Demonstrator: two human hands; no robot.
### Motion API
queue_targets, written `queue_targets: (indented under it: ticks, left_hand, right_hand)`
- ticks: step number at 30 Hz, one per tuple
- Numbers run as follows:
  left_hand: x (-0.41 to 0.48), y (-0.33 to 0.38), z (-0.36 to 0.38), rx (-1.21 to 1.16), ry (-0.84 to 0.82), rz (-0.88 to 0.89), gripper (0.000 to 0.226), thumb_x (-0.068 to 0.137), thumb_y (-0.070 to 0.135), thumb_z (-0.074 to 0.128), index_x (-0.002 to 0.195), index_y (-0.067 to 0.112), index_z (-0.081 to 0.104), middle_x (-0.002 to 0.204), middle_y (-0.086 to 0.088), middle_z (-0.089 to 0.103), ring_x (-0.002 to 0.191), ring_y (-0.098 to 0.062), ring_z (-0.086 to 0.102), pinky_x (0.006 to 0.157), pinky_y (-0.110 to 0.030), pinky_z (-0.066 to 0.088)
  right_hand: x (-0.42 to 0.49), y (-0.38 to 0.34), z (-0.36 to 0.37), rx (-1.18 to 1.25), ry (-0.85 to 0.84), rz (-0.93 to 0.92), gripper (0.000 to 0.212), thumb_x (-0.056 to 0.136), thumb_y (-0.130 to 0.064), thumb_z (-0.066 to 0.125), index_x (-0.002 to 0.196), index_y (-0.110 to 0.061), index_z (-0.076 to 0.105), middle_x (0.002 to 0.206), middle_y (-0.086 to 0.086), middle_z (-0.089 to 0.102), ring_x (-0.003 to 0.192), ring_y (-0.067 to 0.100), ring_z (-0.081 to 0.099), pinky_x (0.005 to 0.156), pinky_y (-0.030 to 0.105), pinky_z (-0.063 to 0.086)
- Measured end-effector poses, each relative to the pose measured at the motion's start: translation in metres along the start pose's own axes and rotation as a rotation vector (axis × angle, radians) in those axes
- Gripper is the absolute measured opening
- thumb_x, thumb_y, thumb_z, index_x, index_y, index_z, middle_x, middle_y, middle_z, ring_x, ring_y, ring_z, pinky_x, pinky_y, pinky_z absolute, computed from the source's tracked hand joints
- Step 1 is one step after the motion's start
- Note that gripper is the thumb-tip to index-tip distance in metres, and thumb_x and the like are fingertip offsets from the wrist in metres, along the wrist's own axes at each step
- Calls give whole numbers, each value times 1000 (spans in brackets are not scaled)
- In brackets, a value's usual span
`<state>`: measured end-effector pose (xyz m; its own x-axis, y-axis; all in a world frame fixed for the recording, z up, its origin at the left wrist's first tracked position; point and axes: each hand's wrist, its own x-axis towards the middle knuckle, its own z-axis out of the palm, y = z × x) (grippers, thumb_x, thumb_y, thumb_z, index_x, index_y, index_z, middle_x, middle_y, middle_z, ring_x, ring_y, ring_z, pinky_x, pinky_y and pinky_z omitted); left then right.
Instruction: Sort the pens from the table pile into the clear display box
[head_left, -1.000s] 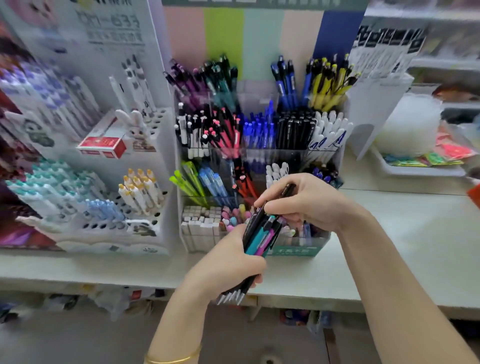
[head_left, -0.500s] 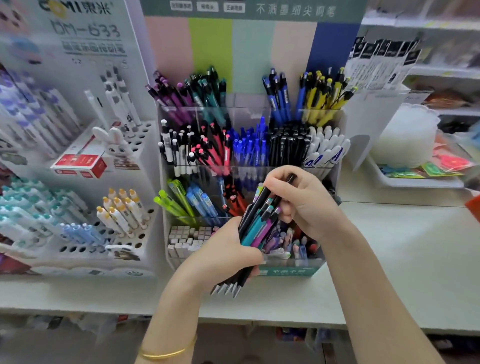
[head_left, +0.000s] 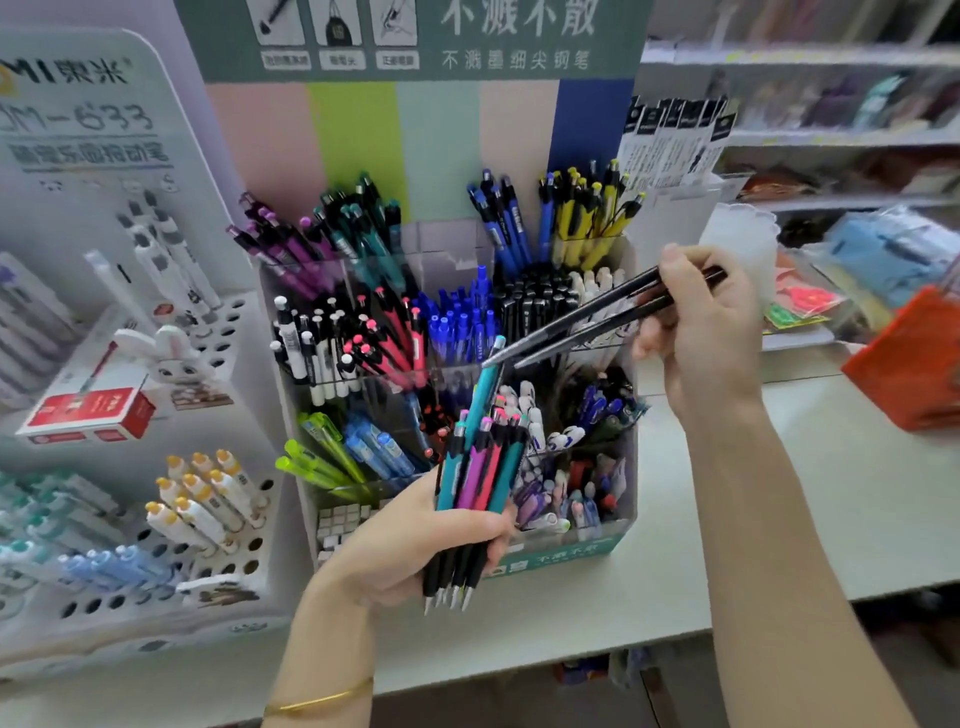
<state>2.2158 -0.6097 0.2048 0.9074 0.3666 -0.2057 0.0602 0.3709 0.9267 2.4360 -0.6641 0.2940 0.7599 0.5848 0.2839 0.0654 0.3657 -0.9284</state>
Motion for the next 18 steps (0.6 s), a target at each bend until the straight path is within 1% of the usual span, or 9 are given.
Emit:
queue_targets:
  ticks: [3, 5, 8, 10, 12, 14, 18]
  left_hand:
    - [6, -2, -2, -30, -9, 24, 40, 71, 14, 74, 102, 1, 53, 84, -11, 55, 70, -21, 54, 63, -31, 47]
    - [9, -1, -3, -58, -39, 31, 34, 73, 13, 73, 99, 2, 54, 84, -10, 54, 69, -19, 54, 63, -29, 48]
    - [11, 0, -4, -142, -55, 29, 25, 72, 11, 73, 92, 5, 58, 83, -10, 54, 68, -19, 54, 62, -27, 49]
    - [12, 1, -5, -155, -44, 39, 25, 69, 12, 73, 89, 4, 59, 82, -10, 54, 67, -19, 54, 63, -28, 49]
    - [13, 2, -8, -129, -34, 50, 28, 69, 14, 74, 90, 2, 59, 83, -11, 55, 68, -19, 54, 64, -31, 49]
    - [13, 3, -10, -100, -21, 54, 29, 69, 15, 74, 91, 2, 60, 83, -12, 55, 68, -20, 54, 65, -33, 49]
    - [14, 6, -11, -56, -5, 53, 25, 70, 17, 73, 87, 2, 61, 80, -10, 56, 68, -20, 54, 67, -35, 47]
  right_hand:
    - [-2, 1, -5, 29, 101, -54, 19, 98, -12, 49, 79, -15, 47, 56, 0, 51, 32, 11, 42, 33, 20, 36]
    - [-2, 2, -7, 85, 140, -52, 19, 99, -10, 48, 80, -14, 46, 52, -1, 48, 31, 11, 42, 33, 20, 35]
    - [-2, 4, -10, 90, 195, -53, 18, 99, -10, 48, 81, -13, 45, 57, 2, 47, 32, 11, 41, 34, 21, 36]
    - [-2, 5, -13, 60, 242, -63, 19, 98, -10, 48, 80, -14, 44, 57, -3, 49, 33, 10, 41, 34, 22, 35]
    - [-3, 4, -13, 3, 269, -86, 20, 98, -11, 49, 79, -16, 44, 57, -7, 49, 33, 11, 41, 35, 22, 35]
    - [-5, 2, -11, -97, 264, -149, 20, 98, -12, 50, 80, -18, 44, 60, -10, 50, 33, 11, 42, 35, 22, 36]
    - [-14, -5, 0, -350, 207, -385, 22, 97, -15, 52, 81, -26, 43, 62, -15, 53, 35, 11, 49, 37, 22, 37]
